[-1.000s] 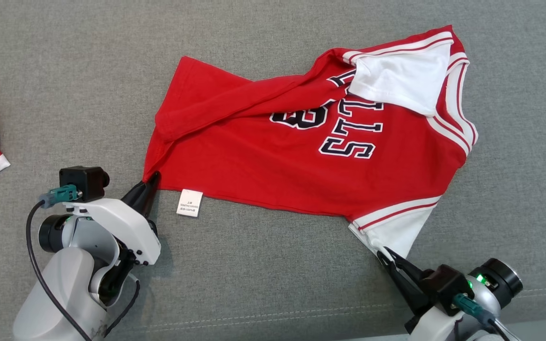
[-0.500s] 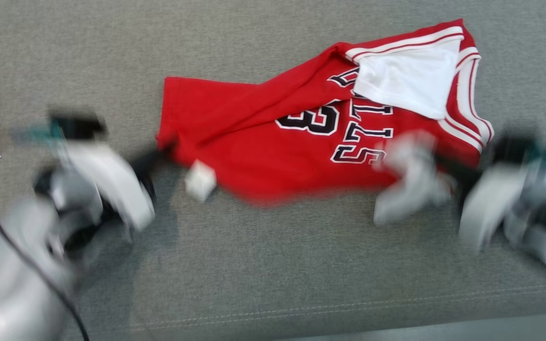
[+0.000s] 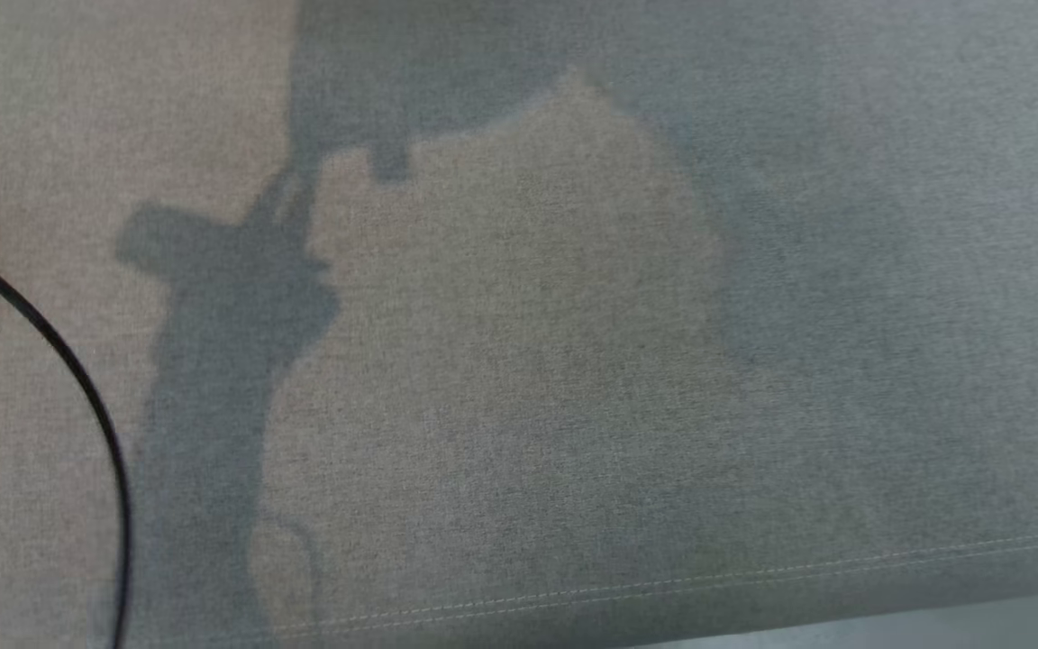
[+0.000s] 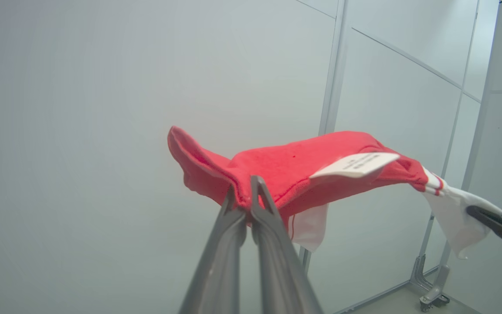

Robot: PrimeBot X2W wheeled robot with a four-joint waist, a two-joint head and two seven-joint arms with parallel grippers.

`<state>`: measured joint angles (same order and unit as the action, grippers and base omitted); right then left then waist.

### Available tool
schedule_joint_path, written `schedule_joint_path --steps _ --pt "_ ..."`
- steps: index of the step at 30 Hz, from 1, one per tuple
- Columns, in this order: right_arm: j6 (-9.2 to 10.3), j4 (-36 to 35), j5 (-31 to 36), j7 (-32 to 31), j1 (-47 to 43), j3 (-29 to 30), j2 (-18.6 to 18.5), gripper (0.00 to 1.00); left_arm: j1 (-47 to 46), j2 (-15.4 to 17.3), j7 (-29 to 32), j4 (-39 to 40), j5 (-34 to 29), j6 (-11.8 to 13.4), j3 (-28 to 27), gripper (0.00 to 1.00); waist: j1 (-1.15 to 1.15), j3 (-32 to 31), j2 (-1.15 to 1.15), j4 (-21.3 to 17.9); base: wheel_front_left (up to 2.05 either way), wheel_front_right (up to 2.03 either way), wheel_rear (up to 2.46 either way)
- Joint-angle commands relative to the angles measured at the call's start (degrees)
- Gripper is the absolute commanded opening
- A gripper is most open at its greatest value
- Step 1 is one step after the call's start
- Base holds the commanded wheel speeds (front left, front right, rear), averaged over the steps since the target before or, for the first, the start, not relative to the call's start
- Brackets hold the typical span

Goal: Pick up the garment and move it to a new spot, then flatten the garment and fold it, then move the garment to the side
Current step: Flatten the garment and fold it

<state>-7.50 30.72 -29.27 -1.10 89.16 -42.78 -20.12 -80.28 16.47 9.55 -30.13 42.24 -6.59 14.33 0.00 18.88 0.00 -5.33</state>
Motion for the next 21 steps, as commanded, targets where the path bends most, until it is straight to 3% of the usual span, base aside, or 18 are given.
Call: schedule_joint_path --steps 1,8,15,21 --pt "0.01 -2.38 -2.46 2.20 -3.45 -0.61 -1.30 0.00 3.90 1.83 -2.29 1.86 1.20 -0.62 -0.66 0.00 0.00 2.64 0.00 1.23 0.00 0.00 0.00" --pt "0.01 -6.00 -8.92 7.83 -25.86 -2.89 -7.82 0.00 28.28 -0.29 -15.44 0.02 2.28 -0.82 0.96 0.00 0.00 6.71 0.00 4.57 0.00 0.00 0.00" --pt "0.01 -12.48 -15.32 11.58 -52.75 1.46 -8.10 0.00 43.21 -0.08 -19.17 -6.50 2.24 -0.32 2.31 0.00 0.00 6.51 0.00 5.03 0.00 0.00 0.00" --pt "0.01 -18.34 -13.50 11.49 -64.06 8.07 -6.89 0.00 49.47 1.68 -20.22 -2.57 0.95 1.98 2.58 0.00 0.00 4.81 0.00 4.47 0.00 0.00 0.00"
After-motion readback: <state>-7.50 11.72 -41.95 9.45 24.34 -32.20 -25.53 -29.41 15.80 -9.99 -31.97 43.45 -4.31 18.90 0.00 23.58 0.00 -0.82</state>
